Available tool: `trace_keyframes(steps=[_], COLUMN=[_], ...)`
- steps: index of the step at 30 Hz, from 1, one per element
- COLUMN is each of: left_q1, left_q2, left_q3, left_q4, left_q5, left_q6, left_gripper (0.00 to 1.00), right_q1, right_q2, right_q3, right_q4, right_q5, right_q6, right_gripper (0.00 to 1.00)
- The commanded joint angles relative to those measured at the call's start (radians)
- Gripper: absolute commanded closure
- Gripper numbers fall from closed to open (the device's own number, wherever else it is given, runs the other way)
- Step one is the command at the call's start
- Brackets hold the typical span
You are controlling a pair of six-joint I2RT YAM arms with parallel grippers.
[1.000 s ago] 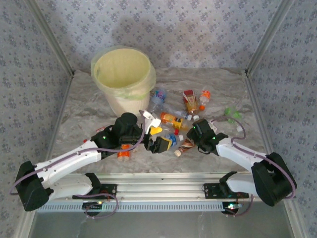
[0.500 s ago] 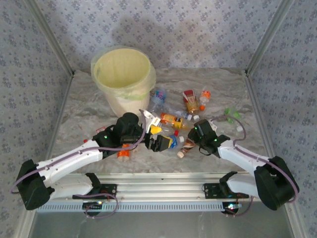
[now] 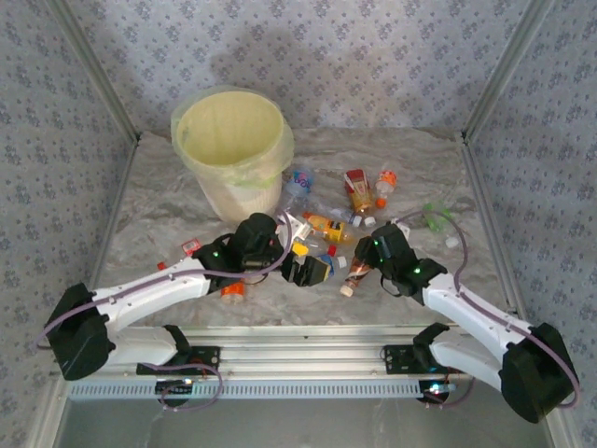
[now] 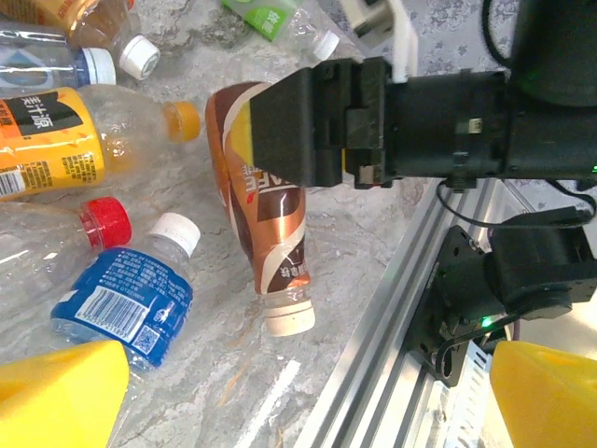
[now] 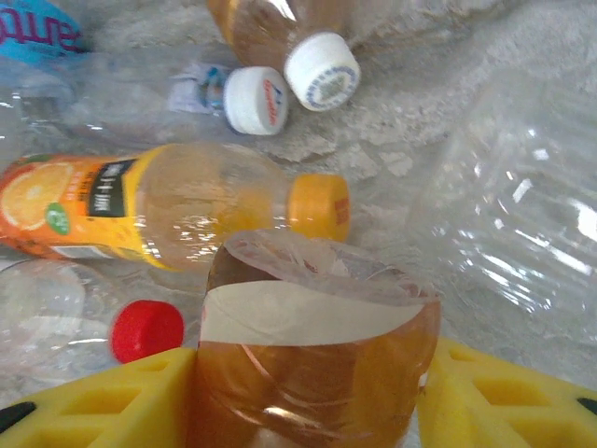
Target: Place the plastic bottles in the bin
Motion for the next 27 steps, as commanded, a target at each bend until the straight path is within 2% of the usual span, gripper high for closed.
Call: trace_keyframes(steps=[1,16,27], left_q1=[-0.010,-0.034,-0.035], left_q2=[0.023,0.172,0.240], left_q3=[0.036,0.042,0.065], left_q4=[0.097,0.296,0.346], left_q5=[-0.002,0.038,0.134], left_q6=[-0.051,-0.209,-0.240], left_gripper=[0.01,0.10,0.25], right_q1=[0.018,0.091,0.120], right_q2=[-0.037,-0.058,-0.064], right_q3=[0.072,0.235,0.253], right_q4=[-0.026,-0.023,-0.028], right_q5=[0.012,-0.031,-0.015], right_q6=[-0.071,-0.110,-0.111], right_gripper=[0.41,0.41,0.41])
